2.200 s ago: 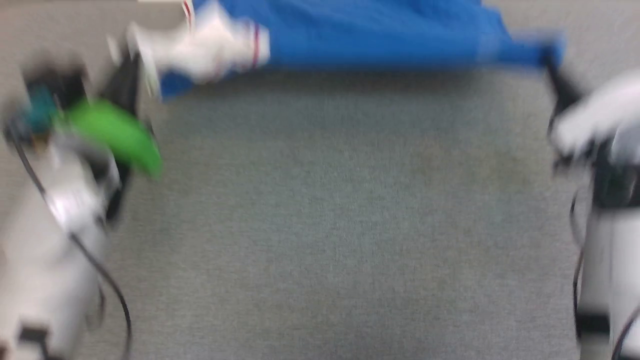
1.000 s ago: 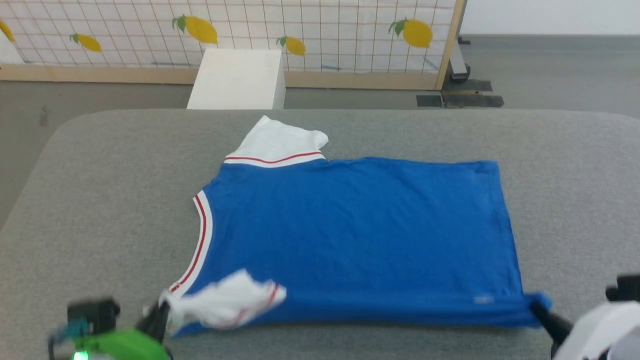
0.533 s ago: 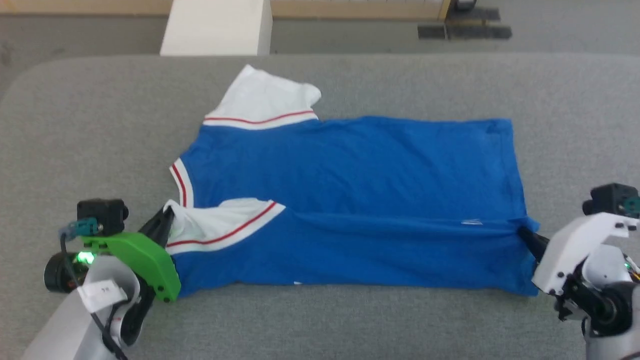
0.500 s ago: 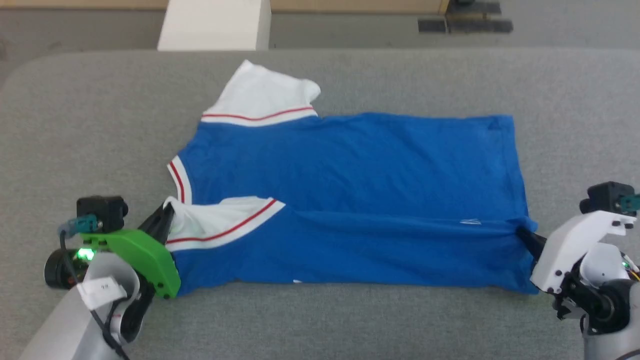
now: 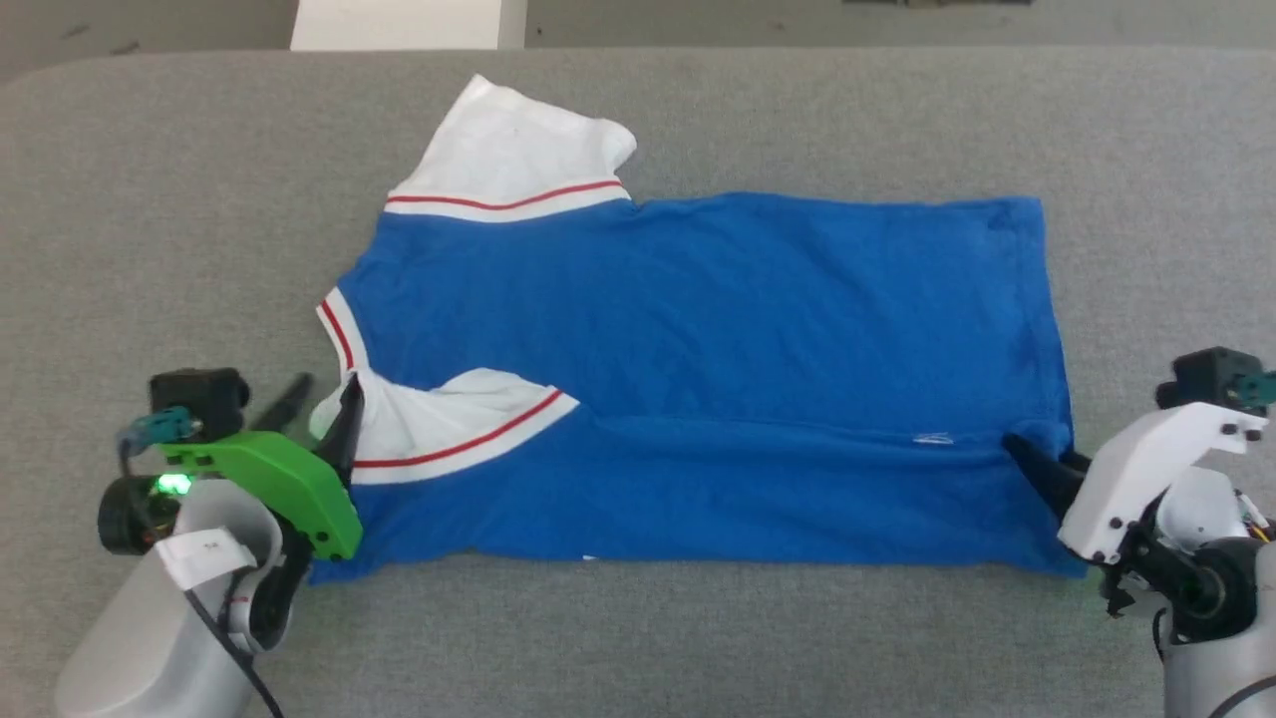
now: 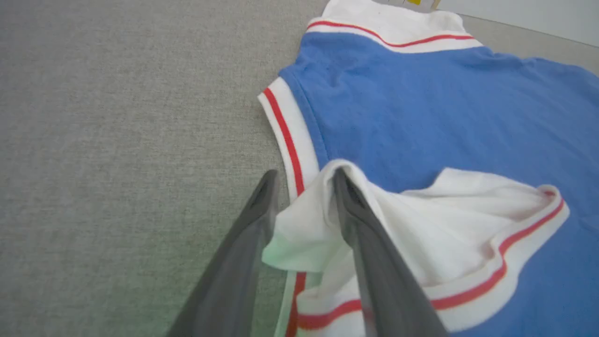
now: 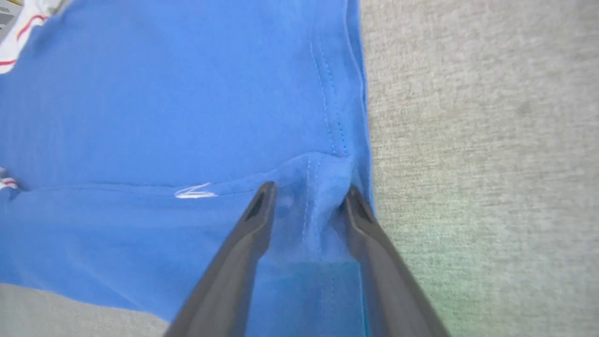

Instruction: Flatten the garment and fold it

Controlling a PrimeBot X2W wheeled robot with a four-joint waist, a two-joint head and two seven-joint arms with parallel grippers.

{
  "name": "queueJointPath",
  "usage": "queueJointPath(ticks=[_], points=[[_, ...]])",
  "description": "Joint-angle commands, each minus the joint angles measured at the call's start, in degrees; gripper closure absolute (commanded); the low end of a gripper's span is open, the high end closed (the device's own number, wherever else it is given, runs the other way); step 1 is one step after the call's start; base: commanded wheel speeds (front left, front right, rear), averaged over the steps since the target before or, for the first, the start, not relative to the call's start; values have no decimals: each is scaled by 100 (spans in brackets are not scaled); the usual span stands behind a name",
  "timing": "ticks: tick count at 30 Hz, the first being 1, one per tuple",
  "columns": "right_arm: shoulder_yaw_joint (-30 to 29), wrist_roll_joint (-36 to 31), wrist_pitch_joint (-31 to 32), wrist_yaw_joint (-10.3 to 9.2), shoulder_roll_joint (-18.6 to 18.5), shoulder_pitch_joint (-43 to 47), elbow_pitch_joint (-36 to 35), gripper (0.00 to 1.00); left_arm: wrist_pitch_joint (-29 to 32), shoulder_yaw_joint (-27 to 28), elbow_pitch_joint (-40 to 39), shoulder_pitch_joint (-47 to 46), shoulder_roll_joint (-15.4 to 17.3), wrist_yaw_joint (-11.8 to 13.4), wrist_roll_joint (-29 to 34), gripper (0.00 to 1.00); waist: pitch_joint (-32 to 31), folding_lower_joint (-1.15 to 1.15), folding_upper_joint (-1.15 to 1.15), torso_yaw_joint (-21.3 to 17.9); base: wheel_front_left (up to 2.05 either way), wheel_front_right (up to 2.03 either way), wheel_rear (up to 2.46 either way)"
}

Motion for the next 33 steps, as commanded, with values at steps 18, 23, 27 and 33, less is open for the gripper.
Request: queueJointPath(ticks=[18, 23, 27, 33], points=[[-640, 646, -349, -11, -11, 1137, -1025, 0, 1491, 164, -2107, 1948, 234, 1747, -646, 0, -762, 0, 0, 151, 0, 0, 0], [-578, 703, -341, -11, -11, 1150, -1118, 0, 1840, 28, -1976, 1720, 267, 1890, -577, 0, -639, 0, 0, 56, 0, 0, 0], [-474, 731, -334, -11, -11, 1117, -1166, 0, 2215, -132, -1575, 1460, 351, 1884, -523, 0, -562, 0, 0, -59, 0, 0, 0], [-336, 439, -215, -11, -11, 1280, -1378, 0, 2430, -213, -1407, 1404, 371, 1777, -613, 100, -527, 0, 0, -148, 0, 0, 0]])
